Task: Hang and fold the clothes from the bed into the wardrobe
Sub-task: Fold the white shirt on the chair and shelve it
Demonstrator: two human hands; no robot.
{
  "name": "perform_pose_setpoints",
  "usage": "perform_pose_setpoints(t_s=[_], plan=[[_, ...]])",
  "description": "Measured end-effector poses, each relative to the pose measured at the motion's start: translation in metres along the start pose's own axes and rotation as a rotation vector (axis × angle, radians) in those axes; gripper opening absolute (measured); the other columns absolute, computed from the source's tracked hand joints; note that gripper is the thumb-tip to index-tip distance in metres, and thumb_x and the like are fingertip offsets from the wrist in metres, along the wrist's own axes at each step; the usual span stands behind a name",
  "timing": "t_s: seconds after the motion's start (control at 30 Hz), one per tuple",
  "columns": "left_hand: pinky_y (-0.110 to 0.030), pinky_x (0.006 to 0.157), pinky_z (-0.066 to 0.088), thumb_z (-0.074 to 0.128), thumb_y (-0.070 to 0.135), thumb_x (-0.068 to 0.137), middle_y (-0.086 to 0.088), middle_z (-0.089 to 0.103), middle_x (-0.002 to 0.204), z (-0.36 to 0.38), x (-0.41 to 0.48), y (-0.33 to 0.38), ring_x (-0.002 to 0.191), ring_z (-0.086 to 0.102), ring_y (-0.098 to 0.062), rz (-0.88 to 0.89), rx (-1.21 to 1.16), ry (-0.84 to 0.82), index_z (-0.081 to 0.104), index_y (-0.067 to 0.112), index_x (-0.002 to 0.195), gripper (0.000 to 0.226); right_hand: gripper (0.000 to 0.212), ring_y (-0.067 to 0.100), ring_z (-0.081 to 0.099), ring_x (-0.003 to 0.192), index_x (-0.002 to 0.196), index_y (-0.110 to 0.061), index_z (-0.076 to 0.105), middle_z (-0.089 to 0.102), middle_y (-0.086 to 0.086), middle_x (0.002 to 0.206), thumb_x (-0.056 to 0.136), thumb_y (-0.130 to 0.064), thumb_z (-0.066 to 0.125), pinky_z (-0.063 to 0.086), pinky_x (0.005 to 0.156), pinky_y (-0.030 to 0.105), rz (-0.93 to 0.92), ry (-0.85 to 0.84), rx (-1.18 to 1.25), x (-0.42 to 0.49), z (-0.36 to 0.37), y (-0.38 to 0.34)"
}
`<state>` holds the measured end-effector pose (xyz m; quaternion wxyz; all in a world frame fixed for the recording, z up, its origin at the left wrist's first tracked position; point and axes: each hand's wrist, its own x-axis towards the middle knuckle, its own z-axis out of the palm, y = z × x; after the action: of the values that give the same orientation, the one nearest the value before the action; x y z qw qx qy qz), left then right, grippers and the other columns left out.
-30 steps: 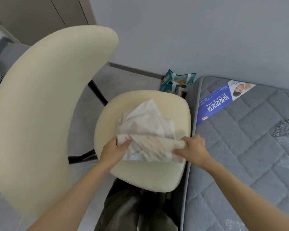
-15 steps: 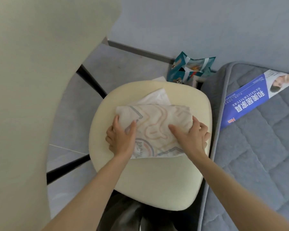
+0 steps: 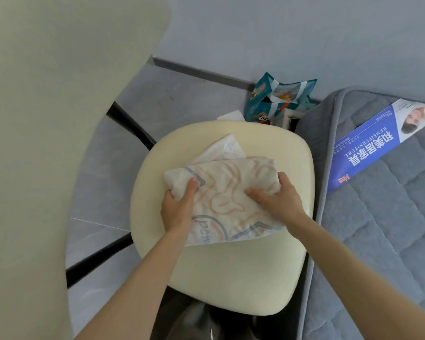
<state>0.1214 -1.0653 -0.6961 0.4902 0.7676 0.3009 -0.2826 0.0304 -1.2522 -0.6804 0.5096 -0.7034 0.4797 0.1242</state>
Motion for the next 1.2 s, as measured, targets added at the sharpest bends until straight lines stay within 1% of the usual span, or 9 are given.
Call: perform_pose_setpoints(t_s=[0.07,0.27,0.5,0.63,0.8,0.9,1.0,1.1,1.2], plan=[[-0.024,0.065,0.049,0.072,0.052,0.076,0.006,0.067,0.095,-0.007,-0.004,0.003,0.083,0.063,-0.009,-0.030,-0.061,-0.029,0.065,0.018,0.110,0.048,0.053,0.015,0.067,0.088,0.102,-0.031,0.057,0.069,-0.007,0.097,0.060,-0.044,0.087,0.057,0.073,0.035,0.044,-0.047,0.136,-0.004,-0.005,0.000],[-0.028,0.070,0.055,0.070,0.060,0.075,0.008,0.069,0.091,-0.030,-0.030,-0.002,0.084,0.066,-0.012,-0.027,-0.062,-0.103,0.065,0.031,0.088,0.032,0.065,0.006,0.069,0.073,0.105,-0.027,0.055,0.068,-0.007,0.097,0.053,-0.036,0.093,0.053,0.052,0.018,0.120,-0.112,0.286,-0.038,-0.014,0.022],[-0.043,0.090,0.052,0.066,0.062,0.076,-0.007,0.068,0.102,-0.063,-0.073,-0.042,0.092,0.065,-0.028,-0.145,0.085,-0.149,0.064,0.015,0.110,0.058,0.062,0.020,0.073,0.084,0.105,-0.010,0.068,0.076,0.002,0.092,0.056,-0.043,0.089,0.060,0.075,0.036,0.249,-0.280,0.146,-0.095,-0.026,0.054],[-0.029,0.082,0.043,0.057,0.054,0.085,-0.006,0.064,0.111,-0.077,-0.094,-0.051,0.086,0.059,-0.020,-0.192,0.343,-0.267,0.062,0.014,0.112,0.048,0.051,0.025,0.072,0.088,0.109,-0.003,0.068,0.075,0.010,0.095,0.070,-0.033,0.082,0.058,0.077,0.034,0.421,-0.432,0.224,-0.116,-0.048,0.061],[-0.036,0.101,0.043,0.058,0.046,0.088,-0.010,0.061,0.126,-0.083,-0.099,-0.045,0.110,0.059,-0.027,-0.155,0.449,-0.436,0.060,0.013,0.124,0.049,0.030,0.024,0.072,0.081,0.102,-0.006,0.071,0.073,0.014,0.100,0.081,-0.027,0.070,0.059,0.065,0.029,0.530,-0.599,0.285,-0.116,-0.060,0.048],[-0.032,0.083,0.051,0.065,0.051,0.082,-0.005,0.068,0.105,-0.079,-0.087,-0.031,0.091,0.065,-0.022,-0.063,0.350,-0.339,0.065,0.015,0.109,0.045,0.041,0.026,0.071,0.094,0.110,-0.007,0.069,0.073,0.012,0.103,0.077,-0.031,0.076,0.058,0.079,0.034,0.416,-0.462,0.320,-0.102,-0.053,0.041],[-0.023,0.065,0.047,0.074,0.046,0.077,0.006,0.064,0.103,-0.069,-0.075,-0.022,0.085,0.060,-0.008,0.078,0.241,-0.319,0.057,0.020,0.113,0.047,0.044,0.023,0.071,0.093,0.111,-0.012,0.068,0.074,0.006,0.102,0.073,-0.029,0.082,0.058,0.079,0.034,0.233,-0.250,0.334,-0.085,-0.037,0.039],[-0.029,0.073,0.053,0.081,0.035,0.074,0.002,0.060,0.112,-0.061,-0.056,-0.022,0.094,0.061,-0.013,0.076,0.158,-0.297,0.054,0.019,0.118,0.054,0.037,0.016,0.069,0.086,0.104,-0.023,0.065,0.072,0.000,0.102,0.072,-0.028,0.083,0.056,0.059,0.024,0.095,-0.120,0.309,-0.070,-0.019,0.035],[-0.043,0.090,0.053,0.084,0.032,0.071,-0.007,0.057,0.122,-0.053,-0.038,-0.027,0.105,0.060,-0.023,0.108,0.195,-0.211,0.056,0.017,0.111,0.051,0.049,0.022,0.062,0.104,0.110,-0.025,0.061,0.063,0.002,0.117,0.068,-0.037,0.084,0.058,0.079,0.040,-0.002,-0.066,0.205,-0.052,-0.004,0.033]])
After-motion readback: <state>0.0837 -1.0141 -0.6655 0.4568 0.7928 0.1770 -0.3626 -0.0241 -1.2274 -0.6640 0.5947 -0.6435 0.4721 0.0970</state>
